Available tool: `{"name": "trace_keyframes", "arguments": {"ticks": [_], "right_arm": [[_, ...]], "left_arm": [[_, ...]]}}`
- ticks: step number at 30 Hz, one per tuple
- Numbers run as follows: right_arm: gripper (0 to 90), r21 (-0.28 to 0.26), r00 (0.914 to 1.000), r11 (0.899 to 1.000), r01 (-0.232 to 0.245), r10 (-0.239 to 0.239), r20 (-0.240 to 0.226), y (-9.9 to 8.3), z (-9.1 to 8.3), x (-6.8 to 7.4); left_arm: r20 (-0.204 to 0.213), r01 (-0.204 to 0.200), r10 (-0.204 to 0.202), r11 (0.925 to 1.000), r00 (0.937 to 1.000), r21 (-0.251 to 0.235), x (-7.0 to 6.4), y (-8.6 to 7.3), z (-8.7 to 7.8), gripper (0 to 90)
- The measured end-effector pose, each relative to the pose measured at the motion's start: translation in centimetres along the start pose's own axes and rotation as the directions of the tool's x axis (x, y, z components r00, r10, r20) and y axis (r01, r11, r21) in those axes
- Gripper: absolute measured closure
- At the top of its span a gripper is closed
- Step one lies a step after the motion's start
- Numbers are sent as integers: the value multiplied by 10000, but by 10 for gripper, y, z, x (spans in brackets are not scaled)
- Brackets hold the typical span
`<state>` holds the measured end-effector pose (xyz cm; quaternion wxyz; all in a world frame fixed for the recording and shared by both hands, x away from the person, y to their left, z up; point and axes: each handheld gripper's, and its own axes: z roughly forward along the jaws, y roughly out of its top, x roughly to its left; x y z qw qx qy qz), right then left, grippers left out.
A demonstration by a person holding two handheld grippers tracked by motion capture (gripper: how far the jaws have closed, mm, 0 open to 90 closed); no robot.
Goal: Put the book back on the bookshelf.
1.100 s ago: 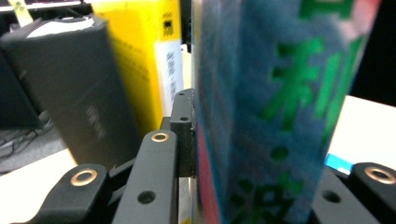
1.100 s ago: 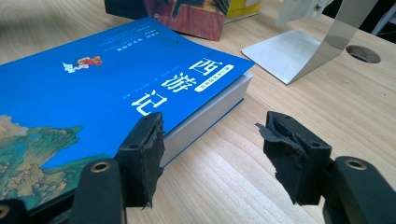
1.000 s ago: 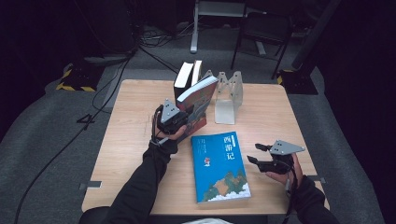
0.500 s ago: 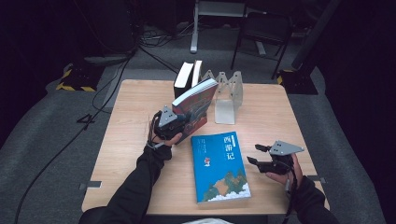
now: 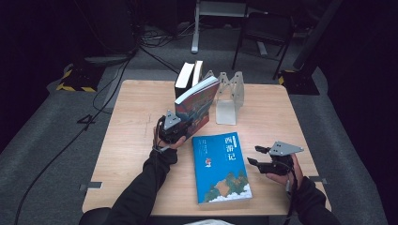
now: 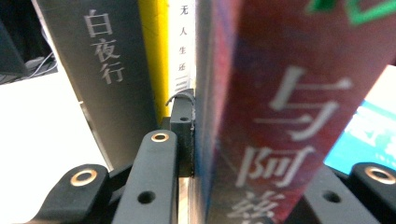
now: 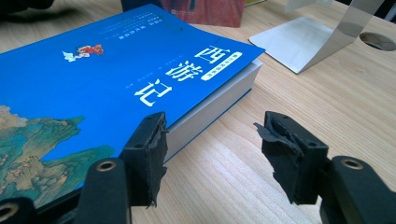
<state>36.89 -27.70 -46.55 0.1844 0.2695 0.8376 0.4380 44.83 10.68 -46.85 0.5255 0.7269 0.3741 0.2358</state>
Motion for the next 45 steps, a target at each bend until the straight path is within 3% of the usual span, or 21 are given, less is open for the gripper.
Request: {"name": "trace_keyframes", "arguments": {"ticks": [6, 24, 26, 31, 32, 39, 42, 45], "right_arm": [[396, -1, 10000, 10000, -48, 48, -25, -1, 0, -1], [395, -14, 9997, 9997, -261, 261, 15, -6, -6, -3], [394, -42, 9997, 9997, -248, 248, 47, -6, -7, -4], [391, -59, 9996, 9996, -263, 264, 58, -6, -8, -4], [388, -45, 9996, 9996, -263, 263, 74, -6, -8, -4], [383, -30, 9993, 9993, -383, 383, 6, -8, -8, -5], [383, 37, 9995, 9995, -322, 322, -14, -8, -8, -4], [384, 30, 9996, 9996, -290, 290, -17, -8, -7, -3]], "left_arm": [[-190, 239, -237, 9997, 9995, 78, -8, 6, 14, 737], [-1090, 369, -298, 9973, 9936, 640, -19, 24, 39, 732], [-874, 403, -345, 9970, 9956, 653, -16, 23, 39, 709], [-598, 60, -7, 9960, 9982, 895, -13, 20, 34, 644], [-565, -196, 258, 9939, 9981, 1081, -13, 18, 31, 628], [-154, -818, 852, 9844, 9962, 1559, -14, 10, 16, 561], [-78, -1115, 1144, 9795, 9934, 1678, -12, 8, 11, 640], [-54, -917, 940, 9813, 9956, 1691, -10, 6, 10, 670]]}}
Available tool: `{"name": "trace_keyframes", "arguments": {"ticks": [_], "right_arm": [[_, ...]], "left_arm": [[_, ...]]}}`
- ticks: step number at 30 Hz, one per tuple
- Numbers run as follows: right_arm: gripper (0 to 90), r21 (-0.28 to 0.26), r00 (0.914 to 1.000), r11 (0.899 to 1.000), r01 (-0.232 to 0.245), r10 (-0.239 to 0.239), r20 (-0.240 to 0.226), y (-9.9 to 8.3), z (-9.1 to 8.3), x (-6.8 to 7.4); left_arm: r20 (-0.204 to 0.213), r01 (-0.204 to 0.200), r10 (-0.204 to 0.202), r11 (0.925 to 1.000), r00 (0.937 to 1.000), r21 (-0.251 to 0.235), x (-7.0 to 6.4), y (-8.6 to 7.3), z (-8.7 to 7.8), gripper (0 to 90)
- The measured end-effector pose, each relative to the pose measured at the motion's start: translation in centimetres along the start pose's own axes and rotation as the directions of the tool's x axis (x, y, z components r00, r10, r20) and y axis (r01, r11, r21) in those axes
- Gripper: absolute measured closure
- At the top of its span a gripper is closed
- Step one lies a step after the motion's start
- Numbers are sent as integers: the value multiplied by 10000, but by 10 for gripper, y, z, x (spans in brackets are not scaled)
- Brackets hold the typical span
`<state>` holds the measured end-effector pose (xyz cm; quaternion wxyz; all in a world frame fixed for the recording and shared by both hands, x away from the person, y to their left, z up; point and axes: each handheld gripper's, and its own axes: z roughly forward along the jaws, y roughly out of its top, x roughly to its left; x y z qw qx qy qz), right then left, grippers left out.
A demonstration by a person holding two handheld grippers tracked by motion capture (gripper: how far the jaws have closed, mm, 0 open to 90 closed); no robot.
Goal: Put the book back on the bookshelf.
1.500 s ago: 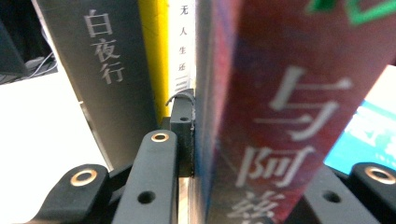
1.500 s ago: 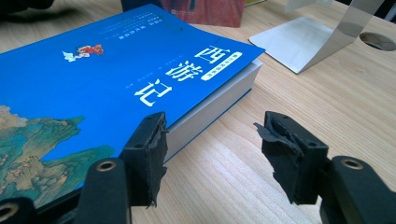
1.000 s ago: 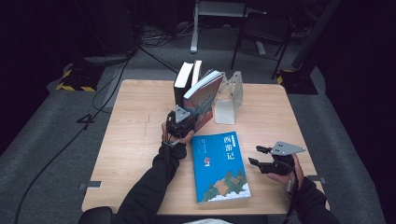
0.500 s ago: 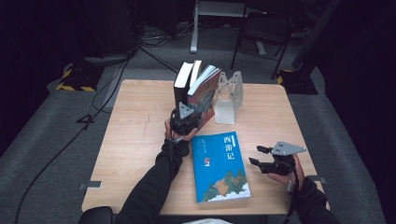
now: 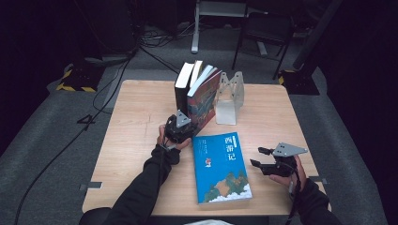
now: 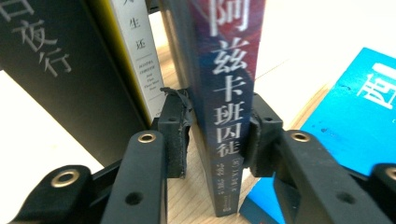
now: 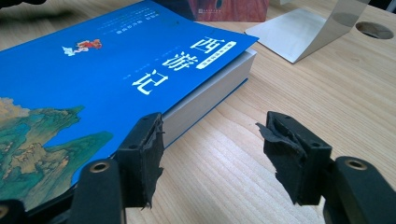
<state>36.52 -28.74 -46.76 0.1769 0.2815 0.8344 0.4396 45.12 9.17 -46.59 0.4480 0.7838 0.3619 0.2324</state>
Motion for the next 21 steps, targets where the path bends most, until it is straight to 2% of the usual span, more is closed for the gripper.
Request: {"name": "trace_keyframes", "arguments": {"ticks": [2, 3, 7, 10, 13, 21], "right_arm": [[387, -10, 10000, 10000, 3, -3, -10, 0, 0, 0], [388, 29, 10000, 10000, 10, -10, -24, 0, 1, 1], [390, 27, 10000, 10000, 54, -54, -55, 0, 2, 1], [392, 6, 10000, 10000, 77, -76, -41, 1, 2, 1], [392, -25, 10000, 10000, 46, -46, -47, 1, 2, 1], [393, -105, 10000, 9999, 43, -44, -62, 1, 2, 1]], "left_arm": [[53, 116, -116, 9999, 9999, -32, 0, -1, 0, 684], [134, 410, -408, 9991, 9991, -144, 0, -2, 2, 692], [-204, 498, -503, 9984, 9985, -253, -3, -1, 7, 723], [-226, 525, -533, 9980, 9983, -359, -4, -1, 10, 724], [-449, 650, -662, 9975, 9968, -285, -4, 4, 16, 725], [-727, 459, -464, 9989, 9963, -88, -4, 14, 30, 723]]}}
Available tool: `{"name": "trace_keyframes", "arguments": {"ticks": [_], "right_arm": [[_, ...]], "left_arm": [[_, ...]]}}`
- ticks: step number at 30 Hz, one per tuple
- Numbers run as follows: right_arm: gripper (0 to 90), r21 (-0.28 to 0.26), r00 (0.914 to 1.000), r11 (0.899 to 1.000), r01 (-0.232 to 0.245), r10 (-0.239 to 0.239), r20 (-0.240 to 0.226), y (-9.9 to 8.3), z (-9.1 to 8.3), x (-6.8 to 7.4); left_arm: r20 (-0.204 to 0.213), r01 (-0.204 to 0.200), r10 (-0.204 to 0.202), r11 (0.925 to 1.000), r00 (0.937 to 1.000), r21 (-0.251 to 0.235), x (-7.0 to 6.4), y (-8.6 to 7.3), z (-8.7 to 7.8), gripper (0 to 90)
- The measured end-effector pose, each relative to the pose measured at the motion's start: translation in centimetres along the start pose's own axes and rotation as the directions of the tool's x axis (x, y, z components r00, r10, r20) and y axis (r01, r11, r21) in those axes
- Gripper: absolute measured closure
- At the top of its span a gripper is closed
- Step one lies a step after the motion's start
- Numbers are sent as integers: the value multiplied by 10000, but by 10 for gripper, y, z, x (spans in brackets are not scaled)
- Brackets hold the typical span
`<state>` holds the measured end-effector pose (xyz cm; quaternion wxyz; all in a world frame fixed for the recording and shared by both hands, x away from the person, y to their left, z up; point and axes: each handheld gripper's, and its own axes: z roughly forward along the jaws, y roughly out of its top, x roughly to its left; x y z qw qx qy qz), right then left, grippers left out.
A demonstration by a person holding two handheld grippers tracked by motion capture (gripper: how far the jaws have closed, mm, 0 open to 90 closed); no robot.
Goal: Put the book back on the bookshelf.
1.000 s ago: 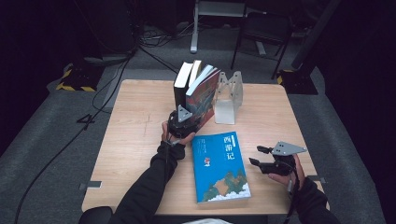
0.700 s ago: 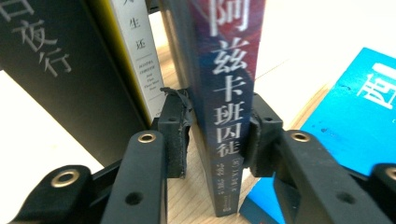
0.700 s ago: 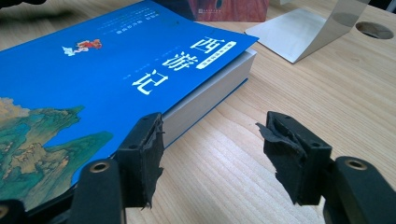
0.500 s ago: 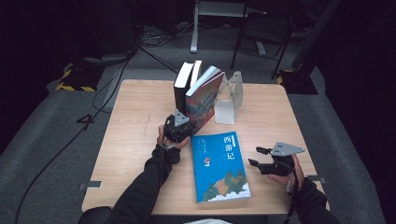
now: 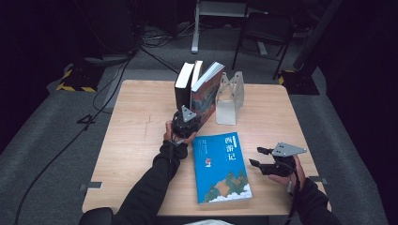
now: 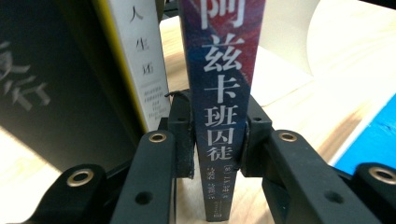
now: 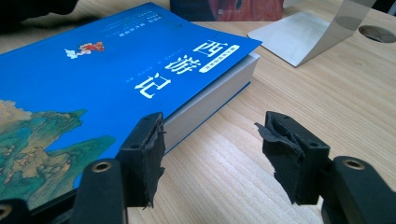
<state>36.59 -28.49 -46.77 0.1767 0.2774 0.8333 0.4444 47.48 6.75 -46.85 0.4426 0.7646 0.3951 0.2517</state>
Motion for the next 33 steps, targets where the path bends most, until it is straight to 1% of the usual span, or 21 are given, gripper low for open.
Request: {"name": "trace_keyframes", "arguments": {"ticks": [4, 6, 7, 8, 9, 12, 13, 14, 15, 17, 19, 23, 26, 27, 30, 33], "right_arm": [[394, 1, 10000, 10000, -30, 30, 0, 0, 0, -1], [393, 9, 10000, 10000, -11, 11, -19, 0, 1, -1], [393, 9, 10000, 10000, -11, 11, -19, 0, 1, -1], [394, 22, 10000, 10000, 1, -1, -23, 0, 1, -1], [393, 28, 10000, 10000, 1, 0, -38, 0, 1, 0], [393, -5, 10000, 10000, 0, 0, -40, 0, 0, 0], [391, -5, 10000, 10000, 0, 0, -40, 0, 0, 0], [389, 0, 10000, 10000, 0, 0, -24, -1, -1, -1], [389, 8, 10000, 10000, -25, 26, -31, -1, -1, -1], [388, -7, 10000, 10000, -57, 57, -5, -1, -2, -2], [388, -37, 10000, 10000, -81, 81, 17, -2, -2, -2], [386, 3, 10000, 10000, -72, 72, 0, -1, -2, -1], [386, 47, 10000, 10000, -10, 10, -3, -1, 0, 0], [387, 66, 10000, 10000, -22, 22, 8, -1, 0, 0], [387, 51, 10000, 10000, -53, 53, -13, -1, 0, -1], [387, 3, 10000, 10000, -61, 61, 11, -1, -1, -1]], "left_arm": [[-188, 46, -47, 10000, 9998, -6, -5, 5, 9, 721], [-298, 179, -180, 9998, 9994, -36, -8, 6, 12, 720], [-298, 179, -180, 9998, 9994, -36, -8, 6, 12, 720], [-303, 293, -296, 9995, 9991, -101, -9, 6, 13, 720], [-308, 319, -322, 9994, 9990, -109, -9, 6, 13, 716], [-278, 372, -374, 9993, 9989, -86, -8, 6, 11, 693], [-96, 429, -430, 9990, 9990, -101, -7, 5, 9, 693], [-16, 505, -505, 9986, 9987, -128, -8, 5, 7, 653], [23, 386, -385, 9991, 9993, -153, -9, 4, 5, 641], [116, -70, 71, 9999, 9999, -131, -11, 1, -1, 645], [132, -184, 185, 9998, 9997, -105, -12, -3, -5, 658], [215, -78, 80, 9999, 9997, -110, -11, -6, -6, 672], [192, -132, 133, 9999, 9997, -40, -12, -4, -4, 675], [237, -67, 68, 10000, 9997, -52, -12, -3, -2, 675], [125, 20, -19, 10000, 9999, -41, -13, 0, 3, 679], [-93, 104, -103, 9999, 9999, 66, -14, 4, 8, 682]]}}
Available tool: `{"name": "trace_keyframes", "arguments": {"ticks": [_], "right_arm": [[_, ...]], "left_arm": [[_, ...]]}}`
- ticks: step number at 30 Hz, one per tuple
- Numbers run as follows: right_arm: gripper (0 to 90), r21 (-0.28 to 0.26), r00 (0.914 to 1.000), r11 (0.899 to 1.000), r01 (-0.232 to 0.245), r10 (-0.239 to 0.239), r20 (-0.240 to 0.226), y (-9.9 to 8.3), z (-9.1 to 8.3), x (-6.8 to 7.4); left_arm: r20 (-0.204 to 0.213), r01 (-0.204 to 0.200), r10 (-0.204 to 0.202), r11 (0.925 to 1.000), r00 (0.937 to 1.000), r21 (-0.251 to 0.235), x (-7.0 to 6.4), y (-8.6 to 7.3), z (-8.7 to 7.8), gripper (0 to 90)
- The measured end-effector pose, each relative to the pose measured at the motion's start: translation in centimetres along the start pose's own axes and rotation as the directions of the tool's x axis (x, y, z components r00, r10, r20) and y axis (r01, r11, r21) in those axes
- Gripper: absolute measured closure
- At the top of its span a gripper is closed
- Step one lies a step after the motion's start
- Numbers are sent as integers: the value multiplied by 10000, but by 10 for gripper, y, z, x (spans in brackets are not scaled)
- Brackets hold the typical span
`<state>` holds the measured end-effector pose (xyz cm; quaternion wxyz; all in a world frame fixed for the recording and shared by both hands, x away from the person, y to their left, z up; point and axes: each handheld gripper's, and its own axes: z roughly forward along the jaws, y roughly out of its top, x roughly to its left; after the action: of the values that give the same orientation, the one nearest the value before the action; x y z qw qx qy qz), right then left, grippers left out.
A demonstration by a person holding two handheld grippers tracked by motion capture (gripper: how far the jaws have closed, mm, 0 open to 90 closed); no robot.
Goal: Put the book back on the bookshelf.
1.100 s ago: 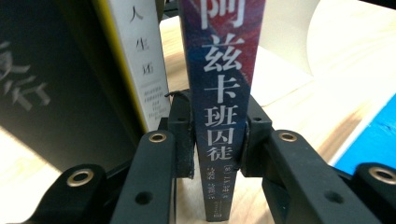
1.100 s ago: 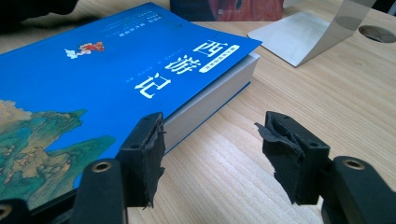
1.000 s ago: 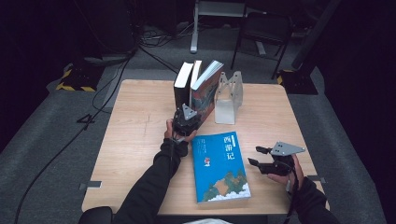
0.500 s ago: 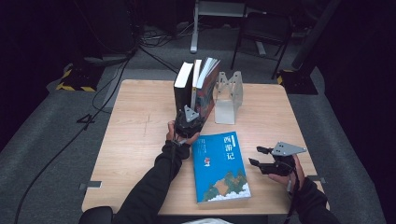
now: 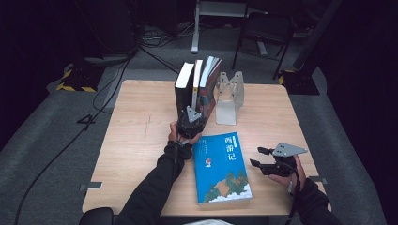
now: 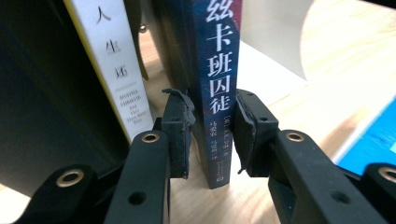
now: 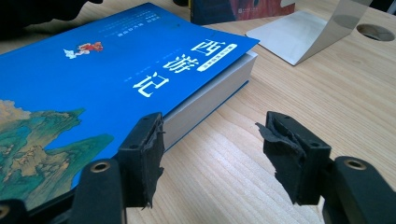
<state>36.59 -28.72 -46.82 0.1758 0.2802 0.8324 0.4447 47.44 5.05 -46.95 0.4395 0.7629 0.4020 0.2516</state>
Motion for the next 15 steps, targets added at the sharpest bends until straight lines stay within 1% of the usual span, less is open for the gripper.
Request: {"name": "trace_keyframes", "arguments": {"ticks": [4, 5, 7, 8, 10, 13, 15], "right_arm": [[387, -17, 10000, 10000, -1, 1, -6, 0, 0, 0], [387, -19, 10000, 10000, 2, -2, -12, 0, 0, 0], [388, -25, 10000, 10000, 23, -23, 12, 0, 0, 0], [387, -21, 10000, 10000, 11, -11, 16, 0, 0, 0], [387, -12, 10000, 10000, 18, -18, 28, 0, 0, 0], [387, 2, 10000, 10000, -2, 2, 54, 0, 0, 0], [387, 3, 10000, 10000, 5, -5, 38, 0, 0, 0]], "left_arm": [[-167, 96, -95, 9999, 9998, 60, 0, 4, 6, 681], [-271, 96, -94, 9999, 9996, 50, 1, 4, 7, 681], [-283, 136, -133, 9999, 9995, 93, 1, 5, 8, 680], [-275, 222, -220, 9997, 9994, 63, 1, 5, 9, 680], [-420, 164, -159, 9998, 9990, 119, 2, 7, 10, 679], [-417, 151, -146, 9998, 9990, 139, 2, 7, 9, 677], [-292, 197, -193, 9997, 9994, 147, 2, 7, 8, 675]]}}
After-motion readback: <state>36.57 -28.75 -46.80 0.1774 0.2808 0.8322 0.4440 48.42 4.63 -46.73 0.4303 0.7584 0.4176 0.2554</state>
